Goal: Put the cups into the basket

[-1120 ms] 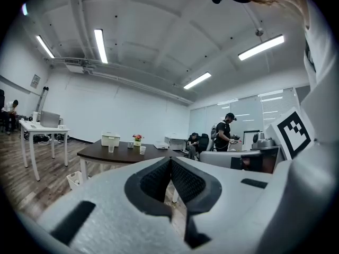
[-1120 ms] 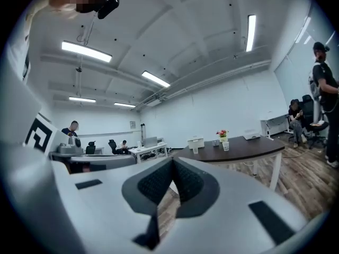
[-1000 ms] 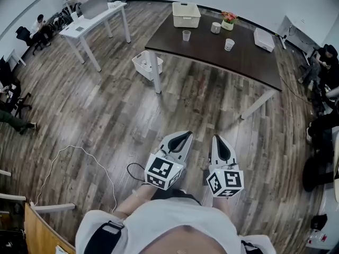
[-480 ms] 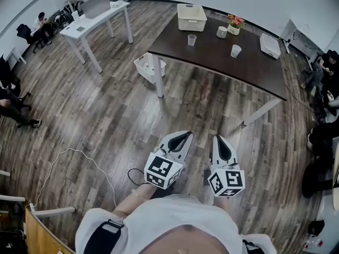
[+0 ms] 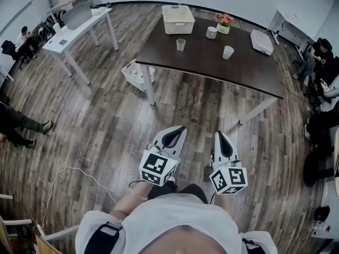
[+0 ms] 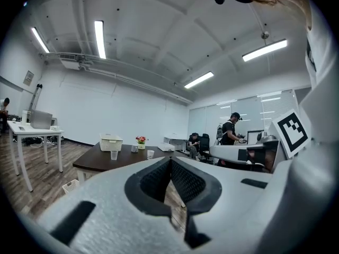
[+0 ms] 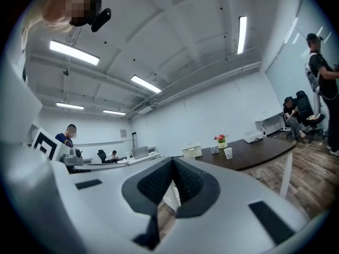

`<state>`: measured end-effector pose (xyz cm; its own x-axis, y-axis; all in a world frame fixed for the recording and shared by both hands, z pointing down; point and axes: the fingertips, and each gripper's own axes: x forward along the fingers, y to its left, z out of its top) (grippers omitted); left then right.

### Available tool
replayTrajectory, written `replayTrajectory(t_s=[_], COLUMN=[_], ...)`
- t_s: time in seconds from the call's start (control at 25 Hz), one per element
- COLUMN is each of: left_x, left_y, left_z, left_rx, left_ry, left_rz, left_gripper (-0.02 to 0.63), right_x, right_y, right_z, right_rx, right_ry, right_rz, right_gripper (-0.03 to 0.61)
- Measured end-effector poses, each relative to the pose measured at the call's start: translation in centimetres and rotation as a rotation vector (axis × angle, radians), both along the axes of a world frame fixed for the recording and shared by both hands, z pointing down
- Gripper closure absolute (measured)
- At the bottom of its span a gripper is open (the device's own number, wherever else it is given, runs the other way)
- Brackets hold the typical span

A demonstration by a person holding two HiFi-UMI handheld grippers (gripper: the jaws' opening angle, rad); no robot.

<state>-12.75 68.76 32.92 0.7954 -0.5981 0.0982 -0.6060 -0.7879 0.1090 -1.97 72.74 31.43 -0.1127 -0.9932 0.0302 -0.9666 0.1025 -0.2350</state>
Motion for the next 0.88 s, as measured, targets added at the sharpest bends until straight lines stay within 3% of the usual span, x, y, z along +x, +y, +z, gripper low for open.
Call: replayTrajectory(t_s=[0.28, 0.44, 0.88], left_x=[-0.4, 0.1, 6.9], left_y=[-3.0, -5.5, -18.1], left_z=[0.7, 1.5, 1.7], left_rx=[-0.021, -0.040, -0.036], left_ry=[-0.002, -0.006, -0.011], left_rz=[-0.036, -0.074, -0.179], left_gripper=[0.603, 0.603, 0.603], right_x=[2.5, 3.1, 9.0], right_y=[-2.5, -5.6, -19.5], right_z=[1.0, 1.0, 0.8], right_rx=[-0.011, -0.005, 0.020], right_ry=[-0.021, 0.008, -0.008], right_rz=[0.030, -0.012, -0.130], right_gripper=[0.566, 0.566, 0.566])
